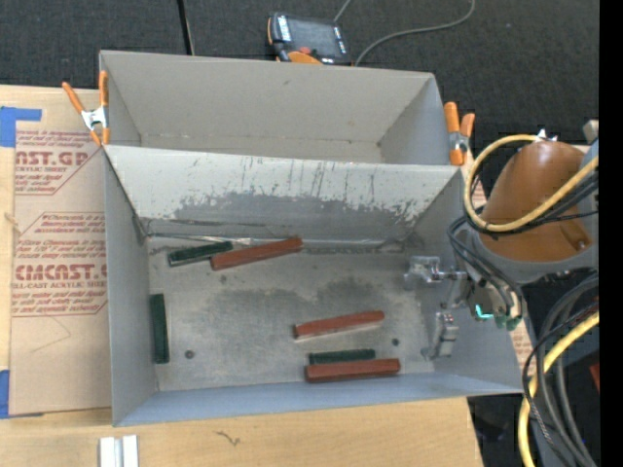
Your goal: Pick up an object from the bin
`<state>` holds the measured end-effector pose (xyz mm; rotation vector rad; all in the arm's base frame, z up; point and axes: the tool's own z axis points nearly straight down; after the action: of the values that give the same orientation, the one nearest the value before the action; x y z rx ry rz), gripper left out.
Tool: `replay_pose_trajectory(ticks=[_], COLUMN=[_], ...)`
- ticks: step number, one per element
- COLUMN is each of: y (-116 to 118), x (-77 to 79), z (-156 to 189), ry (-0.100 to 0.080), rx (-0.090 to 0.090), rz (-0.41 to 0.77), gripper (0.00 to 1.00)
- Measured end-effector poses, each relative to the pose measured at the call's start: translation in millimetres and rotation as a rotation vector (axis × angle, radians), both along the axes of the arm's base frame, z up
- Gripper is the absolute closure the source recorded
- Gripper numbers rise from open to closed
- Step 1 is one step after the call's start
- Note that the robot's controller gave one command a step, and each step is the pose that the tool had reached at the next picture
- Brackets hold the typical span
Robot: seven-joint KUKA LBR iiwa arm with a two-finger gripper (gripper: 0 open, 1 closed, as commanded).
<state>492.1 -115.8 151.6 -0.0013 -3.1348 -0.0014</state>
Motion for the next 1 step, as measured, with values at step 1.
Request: replay_pose_trajectory(ticks=[1], y=[52.4], x=[51.4], z=[-85.7], ry=[-0.006], rx=[0.002], rz=[0.110], gripper=[0.00])
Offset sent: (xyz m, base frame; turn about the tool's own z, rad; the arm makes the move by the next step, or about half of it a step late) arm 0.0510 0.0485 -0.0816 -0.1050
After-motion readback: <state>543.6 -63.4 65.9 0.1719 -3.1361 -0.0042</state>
